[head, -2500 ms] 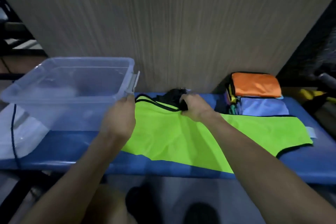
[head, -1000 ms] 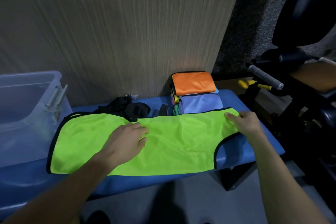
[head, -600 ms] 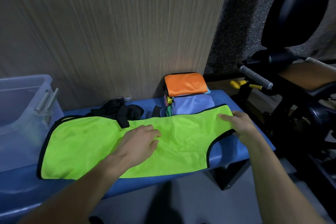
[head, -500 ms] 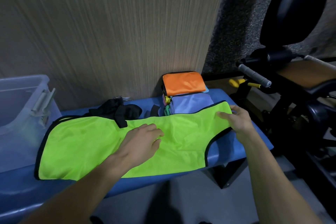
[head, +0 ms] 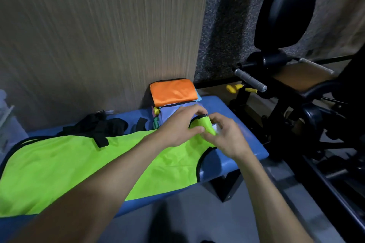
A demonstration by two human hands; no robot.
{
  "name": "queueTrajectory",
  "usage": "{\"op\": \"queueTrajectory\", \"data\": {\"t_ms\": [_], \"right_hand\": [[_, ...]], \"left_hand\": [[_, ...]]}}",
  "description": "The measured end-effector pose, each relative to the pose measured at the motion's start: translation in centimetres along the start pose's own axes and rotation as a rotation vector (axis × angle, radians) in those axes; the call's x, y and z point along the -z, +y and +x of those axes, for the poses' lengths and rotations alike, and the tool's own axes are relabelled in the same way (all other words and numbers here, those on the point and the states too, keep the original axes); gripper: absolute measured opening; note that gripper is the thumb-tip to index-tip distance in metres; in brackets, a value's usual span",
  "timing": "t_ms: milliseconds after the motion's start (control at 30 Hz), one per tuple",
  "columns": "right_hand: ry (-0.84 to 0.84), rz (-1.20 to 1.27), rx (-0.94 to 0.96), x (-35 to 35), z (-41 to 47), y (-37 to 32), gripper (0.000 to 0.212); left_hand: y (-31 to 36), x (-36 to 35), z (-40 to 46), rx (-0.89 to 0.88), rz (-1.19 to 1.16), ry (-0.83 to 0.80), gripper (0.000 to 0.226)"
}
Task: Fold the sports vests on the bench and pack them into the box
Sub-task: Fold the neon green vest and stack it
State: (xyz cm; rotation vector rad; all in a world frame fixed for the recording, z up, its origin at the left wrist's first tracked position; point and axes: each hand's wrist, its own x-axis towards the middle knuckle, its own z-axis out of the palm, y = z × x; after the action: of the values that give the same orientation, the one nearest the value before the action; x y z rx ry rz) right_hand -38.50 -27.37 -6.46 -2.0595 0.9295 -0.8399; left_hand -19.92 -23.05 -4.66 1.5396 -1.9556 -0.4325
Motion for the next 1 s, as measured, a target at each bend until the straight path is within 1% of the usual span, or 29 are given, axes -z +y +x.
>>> {"op": "queueTrajectory", "data": {"t_ms": [33, 67, 100, 167, 200, 233, 267, 333, 367, 433, 467, 567, 600, 633, 700, 733, 800, 867, 967, 1000], "right_hand": [[-0.057, 0.058, -0.015, 0.6, -0.3, 0.0, 0.023], [-0.077, 0.112, -0.039, 1.1, -0.5, 0.2, 0.022], [-0.048, 0.185, -0.081, 1.6, -0.6, 0.4, 0.022], [0.11, 0.322, -0.23, 2.4, -0.1, 1.8, 0.023], [0.194, 0.328, -0.302, 2.5, 0.2, 2.8, 0.026], [0.251, 0.27, -0.351, 2.5, 0.7, 4.1, 0.027], [0.258, 0.154, -0.382, 2.3, 1.1, 5.2, 0.026], [0.145, -0.081, -0.43, 1.5, 1.8, 6.7, 0.026], [0.089, -0.113, -0.441, 1.1, 2.2, 7.5, 0.03], [0.029, -0.033, -0.463, 0.7, 2.7, 8.0, 0.039], [0.003, -0.002, -0.471, 0.7, 2.9, 7.9, 0.037], [-0.042, -0.048, -0.429, 0.8, 3.1, 8.0, 0.015], [-0.031, -0.07, -0.401, 1.1, 3.0, 7.2, 0.017], [-0.021, -0.058, -0.366, 1.4, 2.8, 6.3, 0.023], [-0.035, 0.046, -0.273, 2.2, 2.2, 3.6, 0.037], [-0.065, 0.109, -0.232, 2.7, 1.8, 2.1, 0.039], [-0.15, 0.198, -0.178, 3.4, 0.8, -0.5, 0.033], [-0.223, 0.22, -0.163, 3.4, 0.0, -1.5, 0.026], [-0.23, 0.271, -0.167, 2.9, -0.4, -0.8, 0.035], [-0.225, 0.317, -0.201, 2.6, -0.3, -0.5, 0.035]], "left_hand": [[-0.1, -0.1, 0.3, -0.009, -0.004, 0.019, 0.03], [-0.1, -0.1, 0.4, -0.018, -0.009, 0.041, 0.022], [-0.1, -0.1, 0.4, -0.028, -0.001, 0.052, 0.018], [-0.4, -0.1, 0.3, -0.077, 0.033, 0.051, 0.015], [-0.6, -0.1, 0.1, -0.11, 0.046, 0.042, 0.016], [-0.8, 0.0, 0.0, -0.138, 0.055, 0.026, 0.018], [-1.0, 0.1, -0.1, -0.154, 0.06, 0.008, 0.022], [-1.3, 0.3, -0.1, -0.166, 0.069, -0.029, 0.03], [-1.3, 0.4, 0.0, -0.171, 0.075, -0.045, 0.031], [-1.3, 0.7, 0.1, -0.183, 0.08, -0.073, 0.03], [-1.3, 0.8, 0.1, -0.188, 0.076, -0.084, 0.031], [-1.4, 1.0, 0.1, -0.188, 0.056, -0.102, 0.036], [-1.4, 1.0, 0.2, -0.18, 0.051, -0.1, 0.034], [-1.5, 1.0, 0.3, -0.172, 0.051, -0.099, 0.031], [-1.5, 1.1, 0.5, -0.163, 0.057, -0.095, 0.025], [-1.4, 1.1, 0.6, -0.159, 0.059, -0.092, 0.024], [-1.2, 1.1, 0.9, -0.158, 0.062, -0.079, 0.026], [-0.8, 1.1, 1.0, -0.169, 0.065, -0.057, 0.031], [-0.5, 1.1, 0.9, -0.174, 0.07, -0.041, 0.038], [-0.5, 1.1, 0.7, -0.177, 0.066, -0.034, 0.044]]}}
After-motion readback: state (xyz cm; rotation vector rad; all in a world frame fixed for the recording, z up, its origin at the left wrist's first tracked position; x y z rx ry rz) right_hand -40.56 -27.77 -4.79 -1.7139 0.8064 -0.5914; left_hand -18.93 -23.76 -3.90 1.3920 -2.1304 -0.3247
